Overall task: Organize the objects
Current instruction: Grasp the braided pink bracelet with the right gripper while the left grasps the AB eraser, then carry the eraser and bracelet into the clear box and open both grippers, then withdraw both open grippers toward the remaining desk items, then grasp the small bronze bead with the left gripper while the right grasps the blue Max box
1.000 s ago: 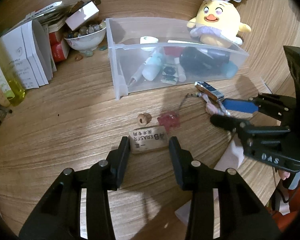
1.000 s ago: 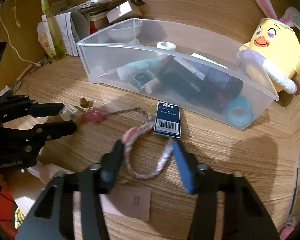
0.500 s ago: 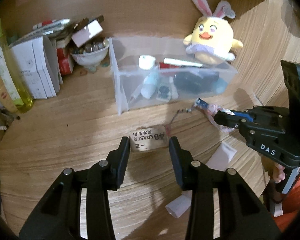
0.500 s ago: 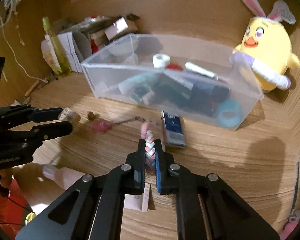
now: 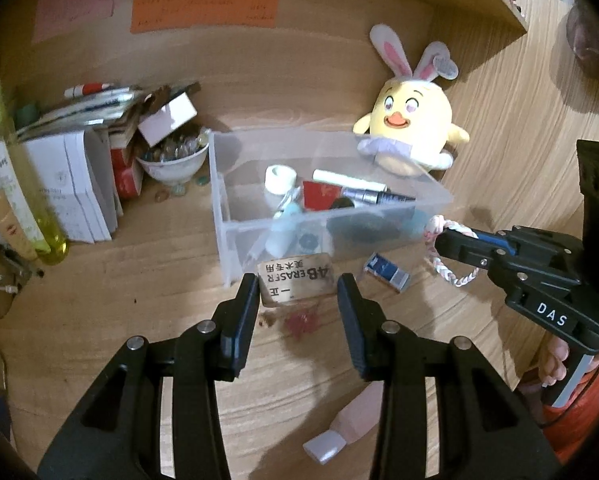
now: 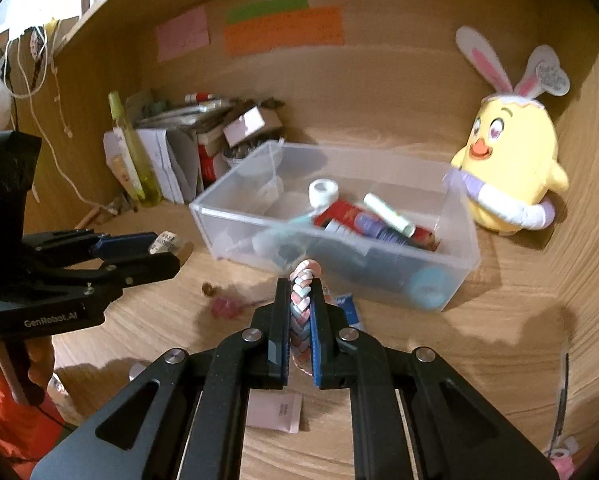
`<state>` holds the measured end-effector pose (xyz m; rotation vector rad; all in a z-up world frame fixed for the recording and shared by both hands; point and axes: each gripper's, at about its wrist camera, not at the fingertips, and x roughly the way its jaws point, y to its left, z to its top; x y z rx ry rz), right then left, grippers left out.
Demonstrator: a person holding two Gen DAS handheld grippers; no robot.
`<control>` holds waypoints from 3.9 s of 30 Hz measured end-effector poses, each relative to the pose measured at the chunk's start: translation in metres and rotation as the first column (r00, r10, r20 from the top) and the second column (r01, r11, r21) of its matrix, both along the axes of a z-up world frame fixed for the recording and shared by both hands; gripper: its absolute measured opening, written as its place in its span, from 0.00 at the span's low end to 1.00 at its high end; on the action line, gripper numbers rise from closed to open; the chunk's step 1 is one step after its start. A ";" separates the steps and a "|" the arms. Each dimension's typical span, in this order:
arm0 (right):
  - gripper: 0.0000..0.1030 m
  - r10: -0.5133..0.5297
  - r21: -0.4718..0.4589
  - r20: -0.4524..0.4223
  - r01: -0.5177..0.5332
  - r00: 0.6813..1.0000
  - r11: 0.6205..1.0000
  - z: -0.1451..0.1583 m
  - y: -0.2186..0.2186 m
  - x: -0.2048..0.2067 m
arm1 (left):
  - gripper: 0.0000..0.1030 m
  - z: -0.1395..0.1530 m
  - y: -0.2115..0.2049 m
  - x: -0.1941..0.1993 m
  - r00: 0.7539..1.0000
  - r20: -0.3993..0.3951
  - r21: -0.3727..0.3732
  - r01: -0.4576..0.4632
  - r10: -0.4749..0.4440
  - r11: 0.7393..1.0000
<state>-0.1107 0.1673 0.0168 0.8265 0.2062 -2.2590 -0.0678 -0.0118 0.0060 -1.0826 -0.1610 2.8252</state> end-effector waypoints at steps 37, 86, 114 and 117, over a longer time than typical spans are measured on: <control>0.07 -0.076 0.079 -0.067 0.081 0.995 0.994 0.007 -0.009 -0.107 | 0.39 0.000 0.002 -0.112 0.997 0.065 -0.029 -0.032 0.034 0.999; 0.72 -0.122 0.183 -0.183 0.155 0.976 0.971 0.008 -0.009 -0.059 | 0.86 -0.002 -0.004 -0.050 0.998 0.032 -0.064 -0.048 0.051 0.997; 0.72 -0.091 0.293 0.058 0.070 0.994 0.954 -0.068 -0.009 -0.044 | 0.73 -0.070 -0.034 -0.040 0.977 0.207 -0.039 -0.046 0.053 0.998; 0.72 -0.084 0.277 0.096 0.054 0.992 0.959 -0.070 -0.011 -0.049 | 0.71 -0.071 -0.036 -0.039 0.977 0.206 -0.019 -0.044 0.047 0.999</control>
